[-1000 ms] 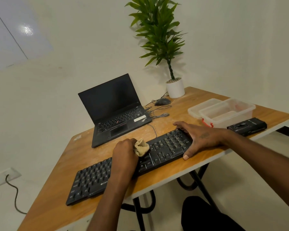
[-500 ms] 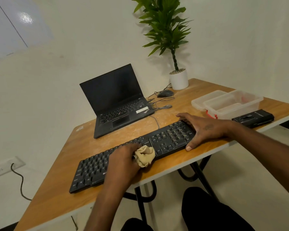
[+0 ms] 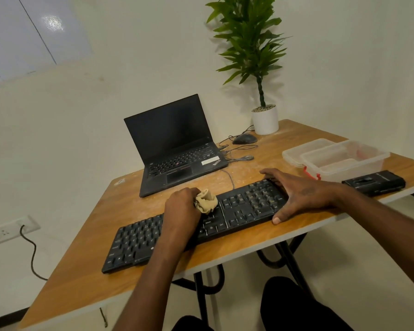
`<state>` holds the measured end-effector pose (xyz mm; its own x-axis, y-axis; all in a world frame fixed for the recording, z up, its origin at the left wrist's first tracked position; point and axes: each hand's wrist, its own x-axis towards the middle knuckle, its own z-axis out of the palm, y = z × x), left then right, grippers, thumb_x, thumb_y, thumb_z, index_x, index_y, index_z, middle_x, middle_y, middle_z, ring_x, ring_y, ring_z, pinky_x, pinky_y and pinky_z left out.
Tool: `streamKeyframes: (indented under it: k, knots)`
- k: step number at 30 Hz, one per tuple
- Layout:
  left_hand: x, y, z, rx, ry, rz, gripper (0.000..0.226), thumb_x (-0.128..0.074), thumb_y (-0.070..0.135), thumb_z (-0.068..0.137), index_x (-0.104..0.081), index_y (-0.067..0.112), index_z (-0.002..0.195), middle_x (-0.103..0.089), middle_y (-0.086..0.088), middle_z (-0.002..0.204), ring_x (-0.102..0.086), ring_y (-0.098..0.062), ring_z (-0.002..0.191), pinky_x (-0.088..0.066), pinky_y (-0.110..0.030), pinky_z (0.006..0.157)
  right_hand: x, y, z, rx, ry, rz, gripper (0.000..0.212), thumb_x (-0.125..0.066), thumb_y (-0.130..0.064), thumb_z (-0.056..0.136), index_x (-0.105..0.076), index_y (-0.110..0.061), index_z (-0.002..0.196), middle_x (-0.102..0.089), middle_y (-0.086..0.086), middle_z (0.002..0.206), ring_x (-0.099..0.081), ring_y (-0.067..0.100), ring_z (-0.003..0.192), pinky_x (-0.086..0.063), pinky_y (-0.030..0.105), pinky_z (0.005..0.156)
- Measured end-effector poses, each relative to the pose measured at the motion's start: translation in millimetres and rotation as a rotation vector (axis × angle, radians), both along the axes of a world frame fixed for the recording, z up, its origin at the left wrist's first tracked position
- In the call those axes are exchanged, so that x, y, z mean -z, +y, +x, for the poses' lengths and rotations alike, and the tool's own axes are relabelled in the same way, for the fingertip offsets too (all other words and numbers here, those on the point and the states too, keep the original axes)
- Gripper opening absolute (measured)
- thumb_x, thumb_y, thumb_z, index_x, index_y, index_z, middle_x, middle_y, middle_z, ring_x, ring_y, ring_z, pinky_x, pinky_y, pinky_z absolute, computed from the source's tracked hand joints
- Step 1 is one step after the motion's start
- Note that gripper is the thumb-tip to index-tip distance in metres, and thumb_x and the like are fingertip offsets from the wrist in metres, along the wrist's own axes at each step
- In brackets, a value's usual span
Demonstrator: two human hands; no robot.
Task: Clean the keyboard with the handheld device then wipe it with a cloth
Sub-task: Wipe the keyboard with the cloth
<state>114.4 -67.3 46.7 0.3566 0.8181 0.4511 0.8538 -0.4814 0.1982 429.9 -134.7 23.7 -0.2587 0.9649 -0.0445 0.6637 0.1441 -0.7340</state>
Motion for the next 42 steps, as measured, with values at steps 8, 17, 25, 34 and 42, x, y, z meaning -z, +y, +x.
streamKeyframes:
  k: [8,17,25,34,42]
  knots:
    - [-3,-55,-32,0.107,-0.033,-0.112,0.033,-0.075,0.018,0.089,-0.074,0.028,0.12,-0.074,0.008,0.109,-0.056,-0.004,0.087,-0.049,-0.023,0.076,2,0,0,0.007,-0.006,0.008,0.125,-0.093,-0.047,0.064,-0.006,-0.046,0.155,-0.028,-0.011,0.154,-0.036,0.008,0.128,-0.037,0.012,0.087]
    - [-2,12,-12,-0.038,-0.024,-0.006,0.032,-0.072,0.006,0.088,-0.075,0.019,0.117,-0.076,-0.003,0.102,-0.067,-0.018,0.09,-0.055,-0.032,0.075,2,0,-1,0.006,-0.015,0.008,0.127,-0.093,-0.051,0.062,-0.006,-0.048,0.154,-0.026,-0.011,0.157,-0.035,0.008,0.131,-0.038,0.017,0.093]
    - [2,-10,-25,0.019,-0.006,-0.006,0.022,-0.073,0.02,0.09,-0.076,0.025,0.112,-0.075,0.004,0.1,-0.056,-0.007,0.08,-0.038,-0.015,0.059,-2,-2,-2,0.009,-0.023,0.012,0.128,-0.092,-0.055,0.06,-0.005,-0.048,0.154,-0.023,-0.009,0.16,-0.031,0.011,0.135,-0.036,0.029,0.107]
    - [-4,-48,-48,0.055,0.045,-0.088,0.027,-0.073,0.022,0.091,-0.074,0.028,0.117,-0.071,0.007,0.104,-0.054,-0.007,0.083,-0.04,-0.016,0.062,0,-3,-3,0.003,-0.001,0.0,0.13,-0.091,-0.053,0.058,-0.005,-0.046,0.155,-0.024,-0.007,0.16,-0.034,0.01,0.132,-0.037,0.017,0.092]
    - [-5,9,-36,-0.103,-0.003,0.004,0.034,-0.071,0.005,0.089,-0.074,0.015,0.121,-0.076,-0.007,0.105,-0.068,-0.02,0.09,-0.053,-0.03,0.074,0,-1,-3,0.001,-0.007,-0.012,0.128,-0.092,-0.052,0.061,-0.005,-0.049,0.154,-0.024,-0.008,0.16,-0.034,0.009,0.132,-0.039,0.017,0.093]
